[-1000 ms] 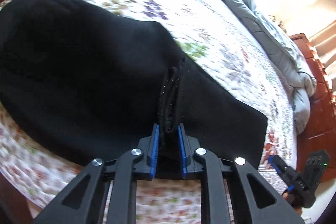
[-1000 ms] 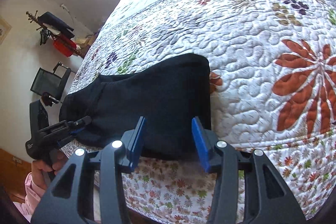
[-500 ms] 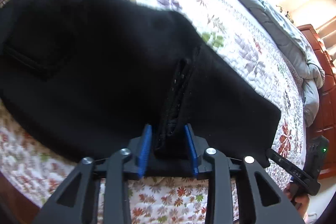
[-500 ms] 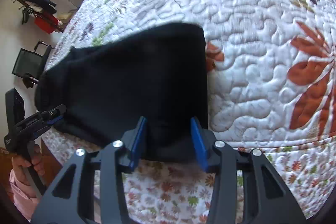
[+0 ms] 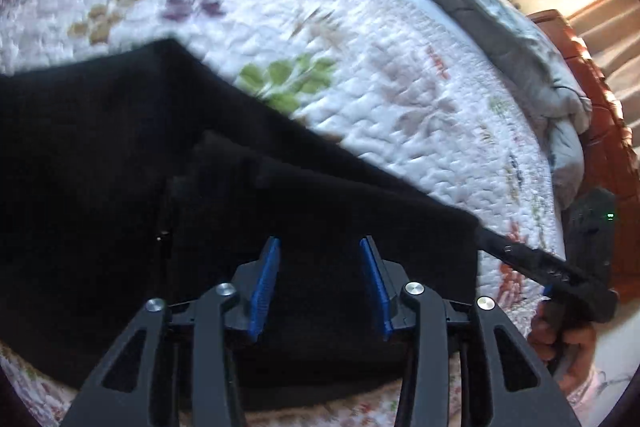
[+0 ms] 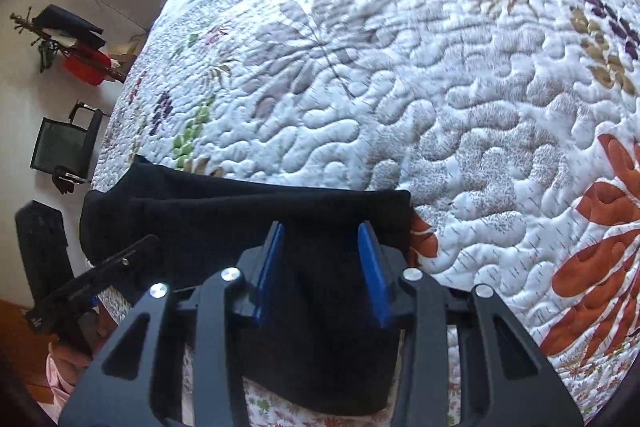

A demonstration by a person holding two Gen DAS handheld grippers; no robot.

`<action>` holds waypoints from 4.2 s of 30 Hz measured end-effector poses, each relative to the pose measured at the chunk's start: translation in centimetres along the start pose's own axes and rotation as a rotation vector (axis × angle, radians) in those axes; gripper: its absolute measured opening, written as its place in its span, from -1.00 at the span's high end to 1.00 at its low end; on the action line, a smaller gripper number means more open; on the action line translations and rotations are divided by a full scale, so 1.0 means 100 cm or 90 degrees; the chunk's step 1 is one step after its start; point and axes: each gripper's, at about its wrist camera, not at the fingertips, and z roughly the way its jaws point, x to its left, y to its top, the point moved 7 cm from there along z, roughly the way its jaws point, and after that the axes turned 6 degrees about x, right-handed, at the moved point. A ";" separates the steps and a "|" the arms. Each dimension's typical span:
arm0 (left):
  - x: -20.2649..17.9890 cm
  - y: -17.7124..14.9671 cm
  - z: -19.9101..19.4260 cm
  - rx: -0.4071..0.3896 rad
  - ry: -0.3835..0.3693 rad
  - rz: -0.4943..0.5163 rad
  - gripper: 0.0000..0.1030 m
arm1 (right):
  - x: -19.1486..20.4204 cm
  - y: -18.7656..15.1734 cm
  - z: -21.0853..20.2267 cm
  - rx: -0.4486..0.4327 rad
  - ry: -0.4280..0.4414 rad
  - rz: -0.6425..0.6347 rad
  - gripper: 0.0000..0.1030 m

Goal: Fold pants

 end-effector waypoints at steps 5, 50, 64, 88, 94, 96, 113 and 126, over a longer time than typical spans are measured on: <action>0.011 -0.002 0.001 0.009 -0.015 -0.015 0.53 | -0.006 0.001 0.014 0.000 -0.014 -0.005 0.31; 0.316 -0.049 -0.178 -0.239 0.060 -0.465 -0.69 | 0.027 -0.091 0.000 -0.033 -0.063 -0.056 -0.34; 0.335 -0.034 -0.195 -0.299 -0.095 -0.484 0.00 | 0.027 -0.089 0.006 -0.036 -0.079 -0.066 -0.39; 0.309 -0.033 -0.194 -0.375 -0.075 -0.508 0.63 | 0.023 -0.087 0.009 -0.046 -0.052 -0.065 -0.46; 0.274 -0.030 -0.221 -0.405 -0.067 -0.434 0.64 | 0.021 -0.087 0.006 -0.049 -0.038 -0.056 -0.46; 0.262 -0.028 -0.227 -0.415 -0.055 -0.409 0.64 | 0.021 -0.086 0.006 -0.049 -0.033 -0.053 -0.46; 0.092 -0.020 -0.212 -0.400 0.026 -0.046 0.64 | 0.020 -0.087 0.004 -0.053 -0.011 -0.044 -0.51; 0.019 -0.037 -0.150 -0.297 0.049 0.104 0.60 | 0.020 -0.088 0.003 -0.056 -0.004 -0.046 -0.51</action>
